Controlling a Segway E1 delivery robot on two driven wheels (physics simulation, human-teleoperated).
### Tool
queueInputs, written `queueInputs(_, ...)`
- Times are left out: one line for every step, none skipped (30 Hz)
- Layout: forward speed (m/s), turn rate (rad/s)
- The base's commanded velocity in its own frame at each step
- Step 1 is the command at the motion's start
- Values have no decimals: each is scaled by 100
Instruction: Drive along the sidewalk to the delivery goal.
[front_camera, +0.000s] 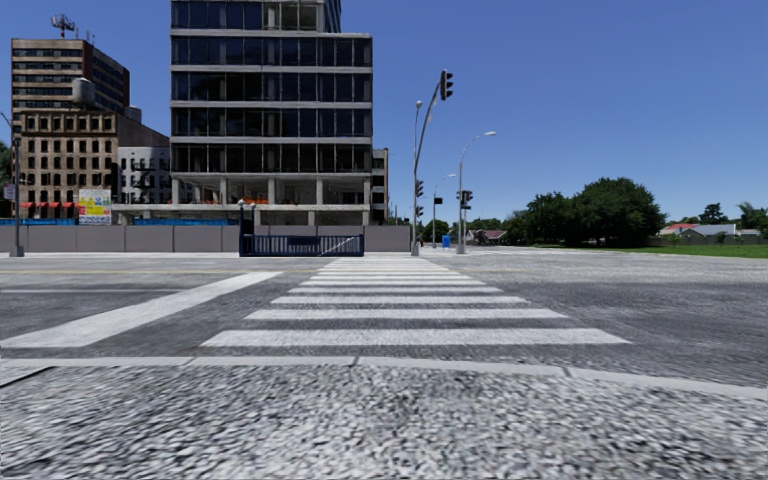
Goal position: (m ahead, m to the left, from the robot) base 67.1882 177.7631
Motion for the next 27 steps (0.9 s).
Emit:
queueInputs(190, 0)
queueInputs(190, 0)
queueInputs(190, 0)
queueInputs(190, 0)
queueInputs(190, 0)
queueInputs(190, 0)
queueInputs(190, 0)
queueInputs(190, 0)
queueInputs(190, 0)
queueInputs(190, 0)
queueInputs(190, 0)
queueInputs(190, 0)
queueInputs(190, 0)
queueInputs(190, 0)
queueInputs(190, 0)
queueInputs(190, 0)
queueInputs(190, 0)
queueInputs(190, 0)
queueInputs(190, 0)
queueInputs(190, 0)
queueInputs(190, 0)
queueInputs(190, 0)
queueInputs(190, 0)
queueInputs(190, 0)
queueInputs(190, 0)
queueInputs(190, 0)
queueInputs(186, 0)
